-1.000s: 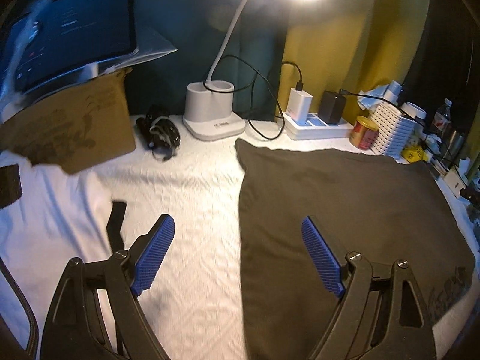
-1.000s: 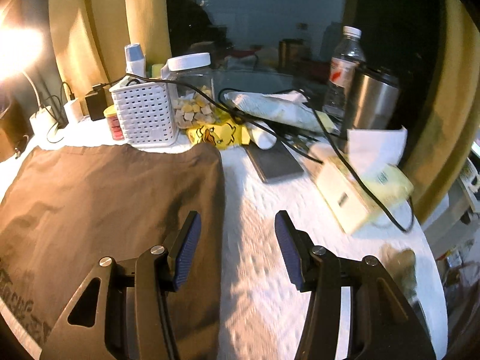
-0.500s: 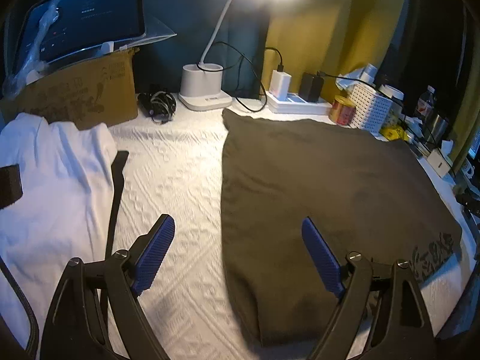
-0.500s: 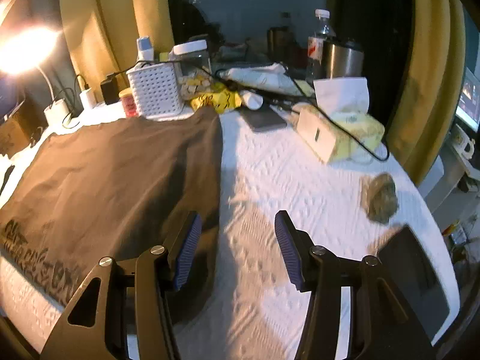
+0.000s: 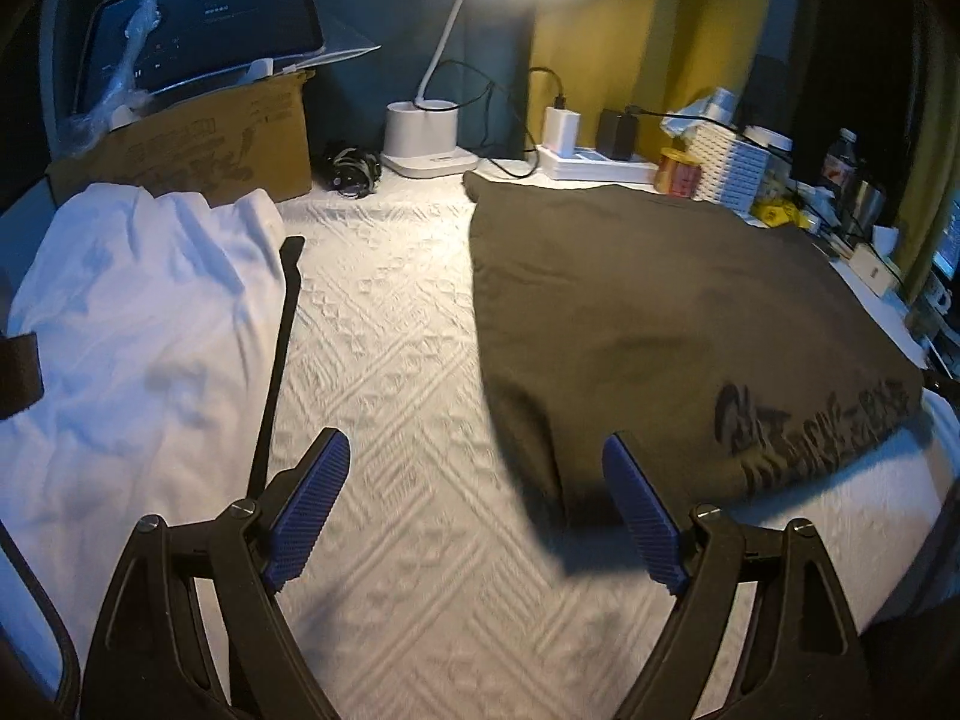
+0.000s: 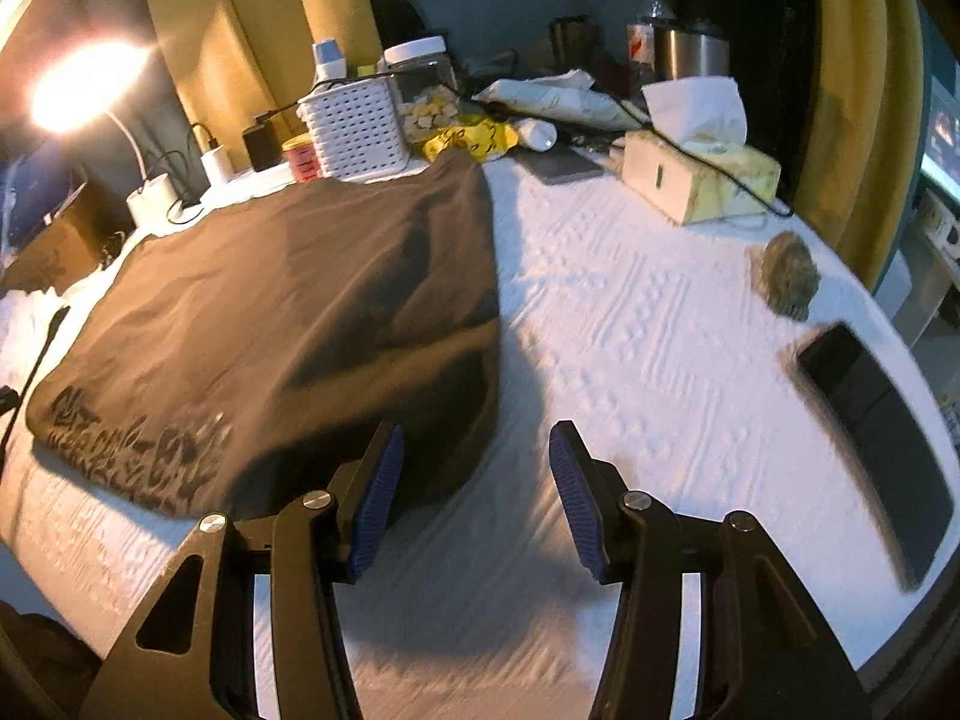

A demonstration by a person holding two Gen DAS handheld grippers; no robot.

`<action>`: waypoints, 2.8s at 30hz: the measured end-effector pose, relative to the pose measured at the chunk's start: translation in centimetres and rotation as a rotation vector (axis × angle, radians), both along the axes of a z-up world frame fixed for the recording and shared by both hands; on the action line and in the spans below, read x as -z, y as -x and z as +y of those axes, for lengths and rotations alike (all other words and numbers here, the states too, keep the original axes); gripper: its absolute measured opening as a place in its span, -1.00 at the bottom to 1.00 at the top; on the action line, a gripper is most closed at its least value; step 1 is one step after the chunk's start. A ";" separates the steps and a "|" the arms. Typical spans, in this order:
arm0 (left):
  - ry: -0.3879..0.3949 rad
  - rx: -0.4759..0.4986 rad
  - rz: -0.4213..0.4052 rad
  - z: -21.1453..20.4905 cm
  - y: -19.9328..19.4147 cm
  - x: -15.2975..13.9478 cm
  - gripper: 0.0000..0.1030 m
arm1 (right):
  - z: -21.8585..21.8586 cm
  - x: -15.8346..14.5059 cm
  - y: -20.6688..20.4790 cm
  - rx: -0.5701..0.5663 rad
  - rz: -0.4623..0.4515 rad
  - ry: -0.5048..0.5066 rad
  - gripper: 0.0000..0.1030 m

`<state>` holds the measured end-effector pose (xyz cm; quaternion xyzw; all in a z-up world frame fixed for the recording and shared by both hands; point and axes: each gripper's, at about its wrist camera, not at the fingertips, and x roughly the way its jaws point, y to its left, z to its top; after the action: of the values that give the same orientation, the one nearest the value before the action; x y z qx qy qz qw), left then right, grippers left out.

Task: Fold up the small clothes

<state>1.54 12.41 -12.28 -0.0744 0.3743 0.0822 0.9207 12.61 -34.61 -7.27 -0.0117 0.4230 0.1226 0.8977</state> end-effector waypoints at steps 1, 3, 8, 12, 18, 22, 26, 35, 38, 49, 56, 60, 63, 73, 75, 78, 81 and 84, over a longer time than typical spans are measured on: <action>-0.011 0.015 0.000 -0.3 0.3 0.0 0.59 | -0.2 0.1 0.2 0.003 0.008 -0.021 0.05; -0.039 0.044 0.030 -0.9 0.2 0.5 0.24 | -0.3 0.4 0.3 0.003 0.024 -0.054 0.05; -0.038 0.044 0.089 -1.0 -0.2 2.0 -0.23 | -0.2 0.6 0.6 -0.011 0.042 -0.112 0.04; 0.001 0.005 0.043 -0.2 0.3 1.2 -0.23 | 0.1 0.7 0.7 -0.020 0.052 -0.129 0.04; 0.111 -0.017 0.030 0.7 -0.5 1.6 -0.23 | 0.8 1.1 0.3 -0.028 0.063 -0.144 0.00; 0.152 -0.006 0.029 0.1 -1.0 1.6 -0.23 | 1.1 1.4 0.2 -0.024 0.067 -0.144 -0.07; 0.167 0.009 0.062 -0.2 -1.5 2.5 -0.23 | 1.3 1.6 0.1 -0.018 0.067 -0.149 -0.09; 0.113 0.072 0.074 -1.9 -2.1 2.6 -0.97 | 2.4 2.1 0.0 -0.040 0.063 -0.180 -0.79; 0.099 0.054 0.053 -1.5 -1.8 1.7 -0.98 | 2.1 1.0 0.1 -0.045 0.029 -0.148 -0.84; -0.026 0.007 0.039 0.2 -0.9 -0.3 -0.99 | 0.0 -2.0 0.9 -0.068 -0.040 0.049 -0.85; -0.020 0.006 0.089 -0.1 -0.3 0.9 -0.99 | -1.4 0.7 1.7 -0.027 0.037 0.012 -0.79; -0.021 0.009 0.060 0.0 -0.2 -0.3 -0.99 | -2.8 -0.1 1.8 0.017 0.018 -0.018 -0.10; -0.003 0.004 0.034 0.1 -0.1 -1.0 -0.99 | -3.8 -0.3 2.0 0.049 0.025 -0.096 -0.10; 0.079 -0.002 0.072 0.5 -0.2 -0.2 -0.93 | -1.1 1.1 1.4 0.059 0.101 -0.270 -0.10; 0.084 -0.008 0.074 0.4 -0.2 0.0 -0.16 | -0.8 1.1 0.8 0.092 0.090 -0.271 -0.10; 0.118 -0.007 0.054 0.1 -0.3 0.3 0.65 | 0.0 1.2 0.5 0.116 0.061 -0.249 -0.10; 0.120 0.013 0.065 -0.4 -1.1 1.1 0.64 | 0.5 1.4 0.4 0.111 0.027 -0.217 -0.13; 0.132 0.031 0.098 -0.7 -1.9 2.5 0.57 | 0.5 1.8 0.2 0.088 0.043 -0.208 -0.91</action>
<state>3.39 11.76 -14.74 -0.1250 0.4245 0.0465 0.8955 12.40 -34.13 -9.12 0.1026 0.4272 0.1267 0.8893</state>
